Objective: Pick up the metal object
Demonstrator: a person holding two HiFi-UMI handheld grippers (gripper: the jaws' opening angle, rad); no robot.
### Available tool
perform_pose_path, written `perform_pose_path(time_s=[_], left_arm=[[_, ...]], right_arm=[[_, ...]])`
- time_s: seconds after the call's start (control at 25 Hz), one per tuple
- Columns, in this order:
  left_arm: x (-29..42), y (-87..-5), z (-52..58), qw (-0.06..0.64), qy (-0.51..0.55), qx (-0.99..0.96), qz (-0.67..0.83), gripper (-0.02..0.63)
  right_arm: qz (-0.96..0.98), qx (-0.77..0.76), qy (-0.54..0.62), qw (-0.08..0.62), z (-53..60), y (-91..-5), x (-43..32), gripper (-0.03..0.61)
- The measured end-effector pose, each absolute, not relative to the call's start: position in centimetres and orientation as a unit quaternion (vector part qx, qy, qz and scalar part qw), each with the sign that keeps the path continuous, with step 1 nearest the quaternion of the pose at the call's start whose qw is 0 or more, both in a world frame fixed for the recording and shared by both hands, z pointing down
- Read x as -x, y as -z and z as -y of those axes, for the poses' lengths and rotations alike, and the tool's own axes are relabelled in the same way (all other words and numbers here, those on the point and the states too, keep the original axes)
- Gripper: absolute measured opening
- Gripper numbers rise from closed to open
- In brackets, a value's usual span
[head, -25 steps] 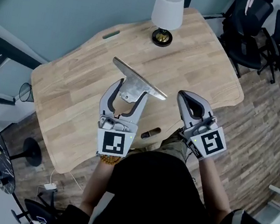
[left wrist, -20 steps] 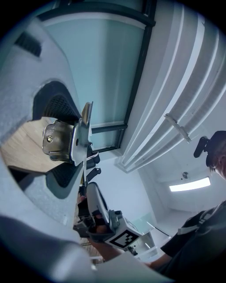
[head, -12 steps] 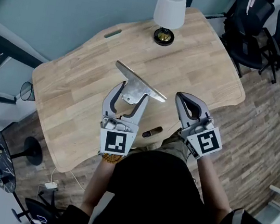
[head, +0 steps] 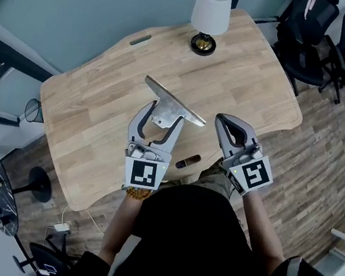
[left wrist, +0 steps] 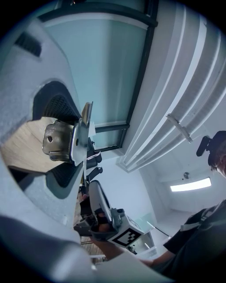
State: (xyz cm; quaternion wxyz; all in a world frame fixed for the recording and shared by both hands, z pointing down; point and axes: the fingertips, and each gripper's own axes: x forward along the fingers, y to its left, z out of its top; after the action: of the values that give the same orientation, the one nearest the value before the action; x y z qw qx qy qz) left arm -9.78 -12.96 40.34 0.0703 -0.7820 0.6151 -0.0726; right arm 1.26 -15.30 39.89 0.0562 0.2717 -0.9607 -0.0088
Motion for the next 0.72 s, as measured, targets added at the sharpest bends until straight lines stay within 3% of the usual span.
perform_pose_path(time_s=[0.72], left_arm=[[10.3, -41.0, 12.0, 0.050, 0.073, 0.778, -0.622, 0.298]], right_arm=[[0.965, -0.253, 0.009, 0.064, 13.5, -40.3, -0.6, 0.000]])
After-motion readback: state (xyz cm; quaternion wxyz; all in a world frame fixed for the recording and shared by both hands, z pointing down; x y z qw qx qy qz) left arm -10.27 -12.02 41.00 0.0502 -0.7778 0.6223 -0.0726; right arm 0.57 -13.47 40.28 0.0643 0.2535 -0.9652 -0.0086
